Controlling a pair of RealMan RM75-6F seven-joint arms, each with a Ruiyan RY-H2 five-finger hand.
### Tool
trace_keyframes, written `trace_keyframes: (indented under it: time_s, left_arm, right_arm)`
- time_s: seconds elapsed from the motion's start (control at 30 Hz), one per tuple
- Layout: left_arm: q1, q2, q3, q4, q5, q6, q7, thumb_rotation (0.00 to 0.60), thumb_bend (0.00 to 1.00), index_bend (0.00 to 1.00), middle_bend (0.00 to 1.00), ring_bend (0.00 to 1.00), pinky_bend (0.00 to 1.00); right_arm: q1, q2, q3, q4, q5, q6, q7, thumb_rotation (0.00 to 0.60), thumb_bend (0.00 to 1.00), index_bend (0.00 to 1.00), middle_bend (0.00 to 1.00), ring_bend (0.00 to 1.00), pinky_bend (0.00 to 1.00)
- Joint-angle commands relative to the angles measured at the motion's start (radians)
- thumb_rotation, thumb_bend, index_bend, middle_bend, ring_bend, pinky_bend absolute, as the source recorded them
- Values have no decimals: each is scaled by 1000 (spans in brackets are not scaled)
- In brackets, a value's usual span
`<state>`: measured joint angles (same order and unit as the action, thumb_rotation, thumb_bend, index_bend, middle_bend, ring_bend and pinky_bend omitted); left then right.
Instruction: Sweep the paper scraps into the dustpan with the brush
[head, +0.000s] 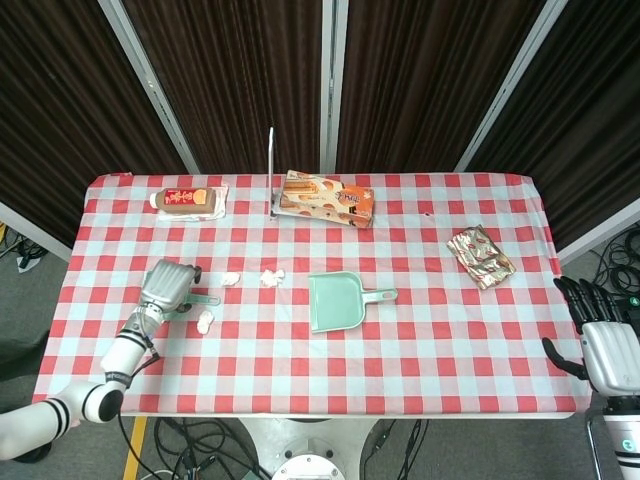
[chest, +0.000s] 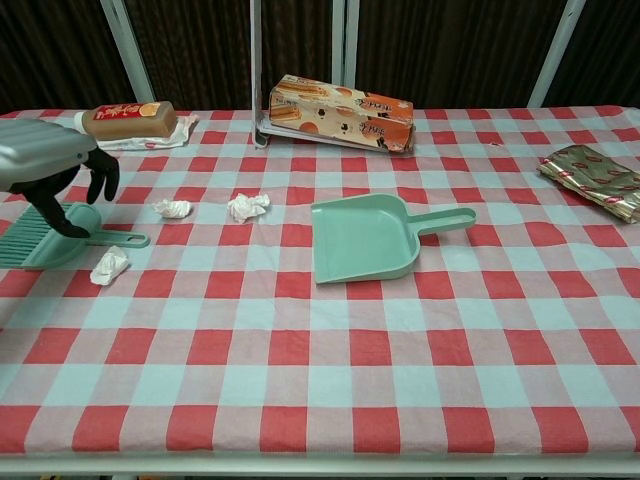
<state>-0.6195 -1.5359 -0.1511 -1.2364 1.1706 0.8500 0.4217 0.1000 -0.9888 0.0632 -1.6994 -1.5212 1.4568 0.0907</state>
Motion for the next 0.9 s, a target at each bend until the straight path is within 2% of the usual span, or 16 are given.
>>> trace_keyframes:
  time_s: [0.03, 0.2, 0.9]
  left_arm:
    - [-12, -24, 6, 17, -47, -24, 23, 600, 184, 444, 488, 716, 903]
    - [-28, -37, 8, 35, -90, -58, 17, 600, 260, 441, 484, 716, 903]
    - [-77, -61, 50, 92, -122, -103, 17, 600, 287, 437, 482, 716, 903]
  right_arm:
    - [-1, -1, -1, 1, -2, 1, 1, 600, 246, 0, 73, 0, 0]
    - [-10, -3, -4, 6, -7, 16, 8, 600, 246, 0, 75, 0, 0]
    - [-30, -6, -4, 22, -4, 41, 23, 600, 247, 0, 83, 0, 0]
